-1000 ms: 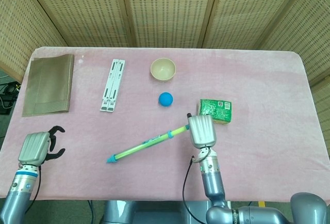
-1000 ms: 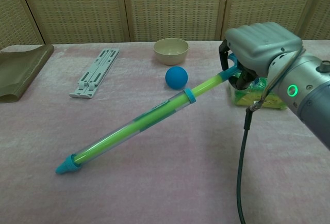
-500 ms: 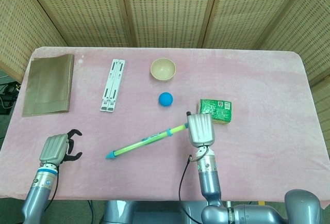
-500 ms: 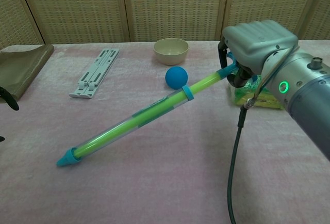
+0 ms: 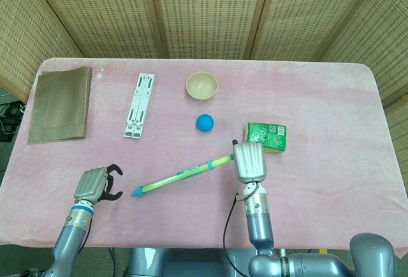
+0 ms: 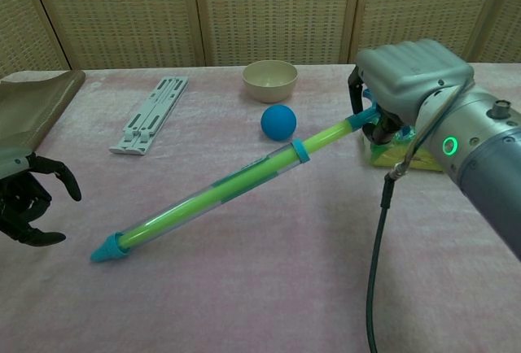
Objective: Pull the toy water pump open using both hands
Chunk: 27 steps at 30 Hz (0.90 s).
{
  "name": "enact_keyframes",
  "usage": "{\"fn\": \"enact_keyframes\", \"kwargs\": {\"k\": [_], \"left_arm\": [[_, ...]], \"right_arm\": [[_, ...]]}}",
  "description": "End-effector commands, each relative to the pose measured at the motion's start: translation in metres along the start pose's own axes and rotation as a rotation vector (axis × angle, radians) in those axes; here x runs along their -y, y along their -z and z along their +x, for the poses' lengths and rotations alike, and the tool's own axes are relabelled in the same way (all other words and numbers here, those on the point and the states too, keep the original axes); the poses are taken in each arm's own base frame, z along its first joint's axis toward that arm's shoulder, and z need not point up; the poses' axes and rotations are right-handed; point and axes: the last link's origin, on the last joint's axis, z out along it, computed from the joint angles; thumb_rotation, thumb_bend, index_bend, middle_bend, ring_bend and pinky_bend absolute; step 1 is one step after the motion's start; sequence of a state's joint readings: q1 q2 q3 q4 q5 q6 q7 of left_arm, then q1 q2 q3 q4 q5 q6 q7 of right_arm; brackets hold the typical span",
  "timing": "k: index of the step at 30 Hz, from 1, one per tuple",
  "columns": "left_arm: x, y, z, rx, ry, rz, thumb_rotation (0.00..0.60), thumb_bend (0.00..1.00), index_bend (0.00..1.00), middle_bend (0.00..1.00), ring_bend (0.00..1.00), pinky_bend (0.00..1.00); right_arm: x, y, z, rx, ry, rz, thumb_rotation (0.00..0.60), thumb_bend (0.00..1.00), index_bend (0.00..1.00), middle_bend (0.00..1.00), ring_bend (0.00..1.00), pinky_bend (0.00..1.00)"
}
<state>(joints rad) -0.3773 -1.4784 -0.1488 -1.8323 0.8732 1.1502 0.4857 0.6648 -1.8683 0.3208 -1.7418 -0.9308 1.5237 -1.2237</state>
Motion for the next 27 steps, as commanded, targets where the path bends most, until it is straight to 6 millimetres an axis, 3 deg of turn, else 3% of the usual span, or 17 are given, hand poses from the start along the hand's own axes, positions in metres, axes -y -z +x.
{"fn": "enact_keyframes", "kwargs": {"k": [1, 6, 20, 27], "left_arm": [[-0.011, -0.002, -0.007, 0.031, -0.004, -0.01, 0.6, 0.23, 0.36, 0.82, 0.76, 0.7], [-0.024, -0.002, -0.017, 0.069, 0.009, -0.022, 0.6, 0.3, 0.35, 0.82, 0.76, 0.7], [-0.034, -0.007, -0.031, 0.113, -0.008, -0.012, 0.6, 0.31, 0.36, 0.82, 0.76, 0.7], [-0.041, -0.006, -0.04, 0.115, -0.012, -0.024, 0.6, 0.51, 0.43, 0.82, 0.76, 0.7]], "right_arm": [[0.001, 0.001, 0.0, 0.002, -0.001, 0.002, 0.6, 0.68, 0.85, 1.0, 1.0, 0.74], [0.002, 0.003, -0.002, 0.007, -0.001, 0.003, 0.6, 0.68, 0.85, 1.0, 1.0, 0.74], [0.0, 0.005, -0.002, 0.013, -0.003, 0.001, 0.6, 0.68, 0.85, 1.0, 1.0, 0.74], [-0.002, 0.007, 0.002, 0.007, 0.001, 0.006, 0.6, 0.68, 0.85, 1.0, 1.0, 0.74]]}}
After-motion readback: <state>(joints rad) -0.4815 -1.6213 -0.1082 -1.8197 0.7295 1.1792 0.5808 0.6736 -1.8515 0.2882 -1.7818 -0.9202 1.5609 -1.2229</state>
